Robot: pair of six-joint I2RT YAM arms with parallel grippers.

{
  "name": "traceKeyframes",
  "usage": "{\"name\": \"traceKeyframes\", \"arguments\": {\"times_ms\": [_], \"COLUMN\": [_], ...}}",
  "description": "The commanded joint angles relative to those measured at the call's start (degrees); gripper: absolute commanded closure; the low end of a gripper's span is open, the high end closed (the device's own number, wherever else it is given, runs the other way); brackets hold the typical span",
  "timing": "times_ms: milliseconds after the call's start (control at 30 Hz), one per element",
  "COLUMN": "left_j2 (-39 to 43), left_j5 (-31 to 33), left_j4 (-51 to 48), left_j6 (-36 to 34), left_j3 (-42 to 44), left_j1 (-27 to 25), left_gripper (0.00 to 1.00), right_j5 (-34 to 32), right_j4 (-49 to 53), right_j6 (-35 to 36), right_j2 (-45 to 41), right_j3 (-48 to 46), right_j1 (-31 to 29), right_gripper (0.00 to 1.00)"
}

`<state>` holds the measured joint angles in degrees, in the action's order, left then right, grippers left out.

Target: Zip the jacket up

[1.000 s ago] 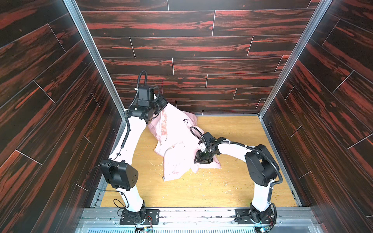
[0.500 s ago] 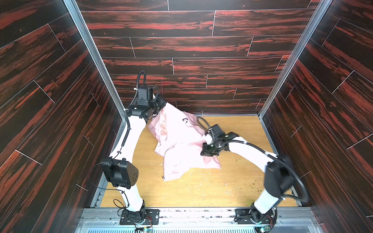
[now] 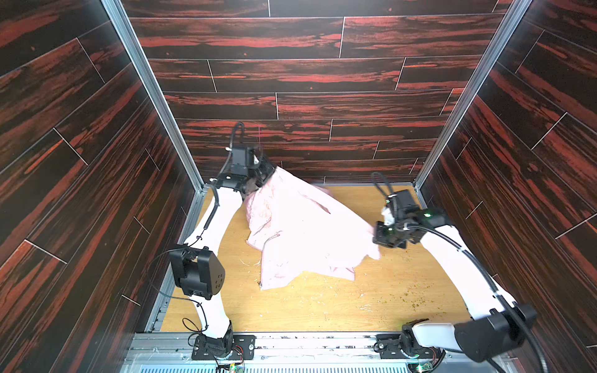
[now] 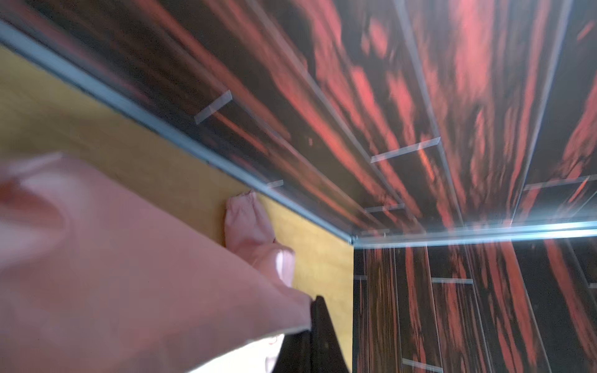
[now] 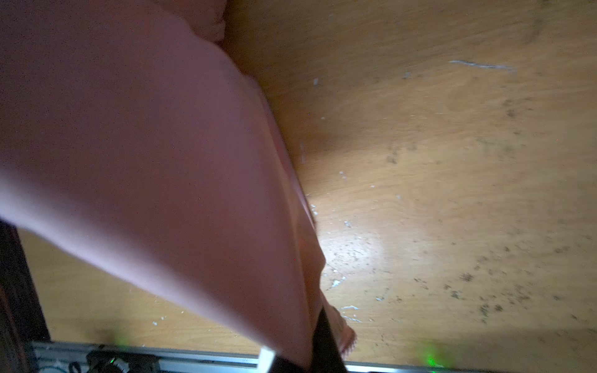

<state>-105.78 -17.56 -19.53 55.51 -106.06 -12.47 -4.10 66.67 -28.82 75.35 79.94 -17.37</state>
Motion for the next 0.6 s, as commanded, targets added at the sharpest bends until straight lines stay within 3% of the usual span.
{"name": "traceKeyframes", "arguments": {"times_ms": [0, 200, 433, 567], "left_j2": [-1.6, -7.4, -16.9, -22.1], "left_j5": [-0.5, -2.1, -1.3, -0.9], "left_j4": [5.0, 7.3, 3.3, 1.6], "left_j6": [2.0, 3.3, 0.9, 1.0], "left_j3": [1.0, 0.0, -7.8, -13.9], "left_j1": [-1.8, -2.5, -1.4, -0.6], "left_gripper": [1.0, 1.0, 1.0, 1.0], "right_j5": [-3.5, 5.7, 8.0, 13.6], "right_j4": [7.6, 2.0, -1.7, -4.6], "right_j6": [0.8, 1.8, 2.0, 1.8], "right_j2": [-1.7, -1.3, 6.0, 11.7], "right_j3": [1.5, -5.8, -8.5, -5.1], "right_j1": [0.6, -2.8, -17.0, -23.9], "right_gripper": [1.0, 1.0, 1.0, 1.0]}}
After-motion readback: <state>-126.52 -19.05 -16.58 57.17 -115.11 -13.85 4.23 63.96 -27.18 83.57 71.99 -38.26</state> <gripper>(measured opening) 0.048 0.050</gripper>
